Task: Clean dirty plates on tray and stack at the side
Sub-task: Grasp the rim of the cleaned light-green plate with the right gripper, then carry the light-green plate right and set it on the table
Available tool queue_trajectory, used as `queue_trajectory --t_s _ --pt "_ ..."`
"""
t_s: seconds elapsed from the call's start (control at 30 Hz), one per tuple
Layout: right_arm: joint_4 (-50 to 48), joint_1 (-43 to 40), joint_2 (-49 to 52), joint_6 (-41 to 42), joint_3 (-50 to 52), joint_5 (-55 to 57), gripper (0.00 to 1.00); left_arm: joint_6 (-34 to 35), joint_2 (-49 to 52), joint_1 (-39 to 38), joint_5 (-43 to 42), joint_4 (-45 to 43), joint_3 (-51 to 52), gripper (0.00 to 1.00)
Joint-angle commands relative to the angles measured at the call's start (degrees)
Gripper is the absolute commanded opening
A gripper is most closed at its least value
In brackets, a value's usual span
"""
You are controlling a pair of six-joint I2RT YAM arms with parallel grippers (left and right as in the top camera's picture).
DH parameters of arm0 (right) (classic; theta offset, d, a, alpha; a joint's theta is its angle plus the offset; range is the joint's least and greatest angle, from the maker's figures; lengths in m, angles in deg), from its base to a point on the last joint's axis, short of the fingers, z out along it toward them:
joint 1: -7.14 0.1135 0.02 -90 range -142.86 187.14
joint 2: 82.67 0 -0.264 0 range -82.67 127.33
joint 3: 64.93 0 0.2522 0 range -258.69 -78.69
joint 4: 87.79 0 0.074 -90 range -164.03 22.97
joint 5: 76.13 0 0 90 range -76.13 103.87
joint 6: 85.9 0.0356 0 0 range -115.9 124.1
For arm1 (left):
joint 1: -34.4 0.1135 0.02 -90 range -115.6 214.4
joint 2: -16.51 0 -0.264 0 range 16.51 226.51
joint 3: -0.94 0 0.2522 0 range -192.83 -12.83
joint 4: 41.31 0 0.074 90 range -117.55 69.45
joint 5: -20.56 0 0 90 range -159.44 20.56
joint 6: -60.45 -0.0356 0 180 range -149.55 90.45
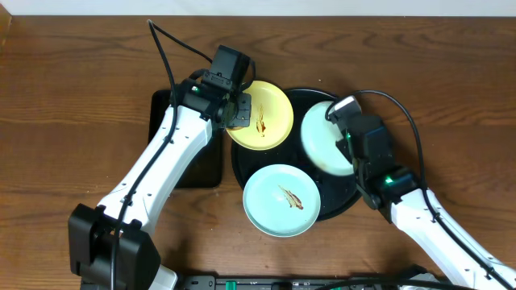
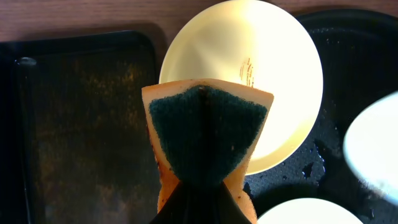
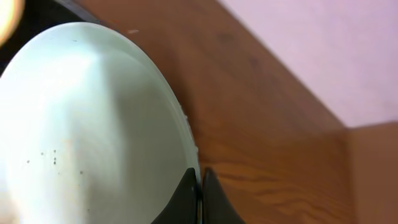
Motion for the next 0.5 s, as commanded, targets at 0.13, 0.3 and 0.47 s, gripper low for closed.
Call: queue_trajectory --t_s 0.13,0.3,0.47 --pt "-1.5 0.6 -0.9 7.1 -0.5 11.6 0.01 0.6 -1.1 0.2 0.1 0.0 0.1 0.08" --pt "-1.4 -3.0 -0.9 14.5 -0.5 11.5 0.01 0.6 -1.1 0.2 0.1 0.0 0.1 0.08" --pt "-1.3 -9.6 -0.9 20.5 -0.5 10.2 0.01 0.6 -1.1 0.2 0.1 0.0 0.1 0.08"
